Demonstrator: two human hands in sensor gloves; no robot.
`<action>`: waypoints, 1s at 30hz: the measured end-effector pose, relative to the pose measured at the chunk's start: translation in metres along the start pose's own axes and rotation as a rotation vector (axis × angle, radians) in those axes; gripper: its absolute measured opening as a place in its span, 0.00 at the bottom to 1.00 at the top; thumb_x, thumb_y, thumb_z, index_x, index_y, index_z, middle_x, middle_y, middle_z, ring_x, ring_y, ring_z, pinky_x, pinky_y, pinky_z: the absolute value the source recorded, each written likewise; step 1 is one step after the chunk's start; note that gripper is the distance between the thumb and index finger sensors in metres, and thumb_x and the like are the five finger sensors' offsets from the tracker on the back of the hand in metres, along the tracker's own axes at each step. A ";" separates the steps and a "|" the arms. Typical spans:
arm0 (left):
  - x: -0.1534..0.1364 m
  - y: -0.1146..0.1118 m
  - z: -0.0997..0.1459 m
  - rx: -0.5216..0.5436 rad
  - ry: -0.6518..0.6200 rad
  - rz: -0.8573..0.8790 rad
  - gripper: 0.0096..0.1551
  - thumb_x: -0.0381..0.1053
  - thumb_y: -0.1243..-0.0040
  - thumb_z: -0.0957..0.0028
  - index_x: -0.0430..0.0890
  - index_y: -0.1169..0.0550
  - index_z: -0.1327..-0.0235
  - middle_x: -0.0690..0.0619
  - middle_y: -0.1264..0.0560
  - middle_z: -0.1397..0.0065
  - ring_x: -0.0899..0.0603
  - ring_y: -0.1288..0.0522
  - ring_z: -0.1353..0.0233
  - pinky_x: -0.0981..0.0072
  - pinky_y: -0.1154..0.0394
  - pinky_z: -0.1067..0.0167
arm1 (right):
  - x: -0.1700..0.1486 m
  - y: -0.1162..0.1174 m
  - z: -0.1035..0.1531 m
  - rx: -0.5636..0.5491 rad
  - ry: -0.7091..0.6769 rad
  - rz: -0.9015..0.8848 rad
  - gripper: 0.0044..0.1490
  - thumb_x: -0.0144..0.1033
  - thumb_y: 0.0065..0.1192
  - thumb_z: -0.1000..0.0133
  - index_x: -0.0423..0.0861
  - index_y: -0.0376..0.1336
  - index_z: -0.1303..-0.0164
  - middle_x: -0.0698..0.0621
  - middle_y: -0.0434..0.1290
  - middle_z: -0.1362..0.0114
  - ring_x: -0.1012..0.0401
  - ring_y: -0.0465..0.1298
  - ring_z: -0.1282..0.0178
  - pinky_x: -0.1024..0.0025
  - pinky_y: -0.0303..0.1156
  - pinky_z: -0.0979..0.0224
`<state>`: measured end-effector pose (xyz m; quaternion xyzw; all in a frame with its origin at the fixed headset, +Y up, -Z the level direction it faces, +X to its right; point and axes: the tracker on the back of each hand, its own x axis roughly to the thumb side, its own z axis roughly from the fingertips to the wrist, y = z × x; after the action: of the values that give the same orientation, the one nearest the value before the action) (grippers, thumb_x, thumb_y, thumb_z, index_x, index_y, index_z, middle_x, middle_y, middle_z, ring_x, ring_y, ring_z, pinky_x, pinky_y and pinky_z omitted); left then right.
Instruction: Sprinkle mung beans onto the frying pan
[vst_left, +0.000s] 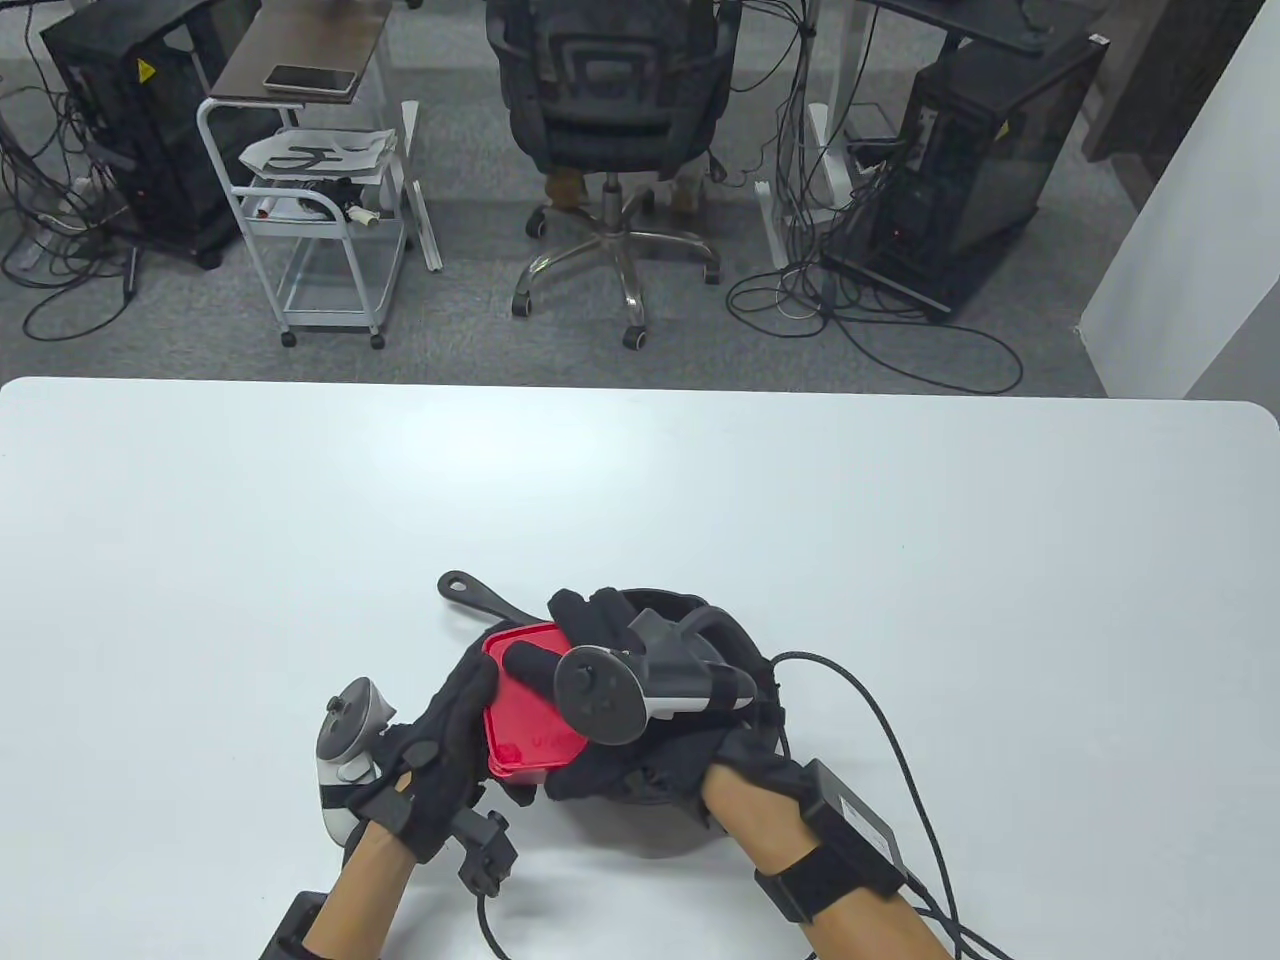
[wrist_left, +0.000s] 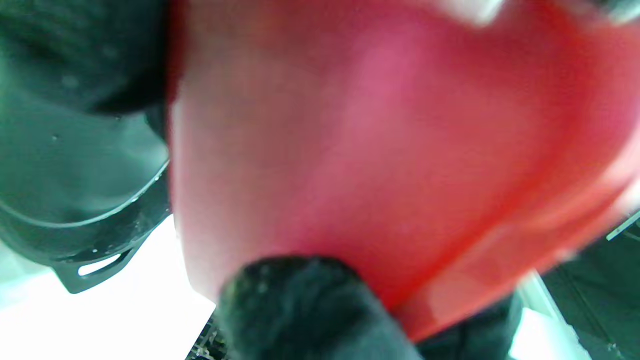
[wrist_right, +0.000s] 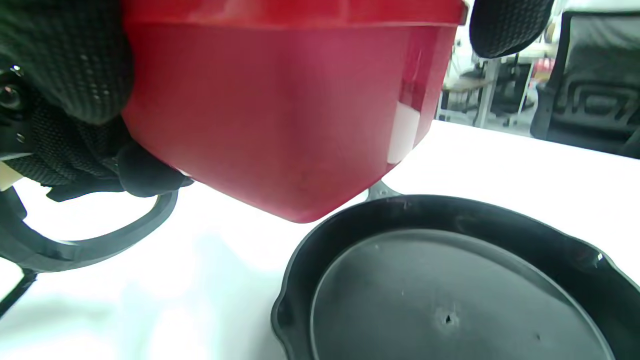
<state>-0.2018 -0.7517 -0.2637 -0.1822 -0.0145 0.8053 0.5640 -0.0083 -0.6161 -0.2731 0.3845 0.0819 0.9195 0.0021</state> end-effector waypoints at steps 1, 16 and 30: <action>-0.001 0.000 0.000 0.021 -0.002 0.010 0.47 0.81 0.46 0.54 0.64 0.40 0.22 0.39 0.27 0.31 0.37 0.14 0.52 0.58 0.13 0.70 | 0.001 0.003 0.002 -0.030 0.023 0.004 0.63 0.74 0.66 0.49 0.59 0.41 0.12 0.33 0.35 0.08 0.30 0.40 0.13 0.25 0.56 0.24; -0.015 -0.005 -0.002 0.065 0.007 0.137 0.47 0.80 0.47 0.53 0.67 0.47 0.24 0.41 0.36 0.25 0.36 0.17 0.44 0.54 0.12 0.66 | 0.018 0.050 0.016 -0.534 0.150 0.081 0.50 0.79 0.46 0.49 0.63 0.57 0.19 0.38 0.56 0.10 0.33 0.57 0.17 0.27 0.63 0.32; -0.018 -0.010 -0.002 0.005 -0.003 0.183 0.45 0.81 0.54 0.51 0.72 0.55 0.27 0.42 0.46 0.24 0.35 0.22 0.39 0.54 0.12 0.64 | 0.023 0.057 0.016 -0.637 0.144 -0.017 0.45 0.76 0.42 0.44 0.59 0.63 0.24 0.46 0.65 0.15 0.32 0.58 0.19 0.23 0.58 0.32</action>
<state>-0.1867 -0.7644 -0.2578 -0.1799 0.0035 0.8539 0.4884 -0.0094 -0.6685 -0.2372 0.2979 -0.2066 0.9237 0.1241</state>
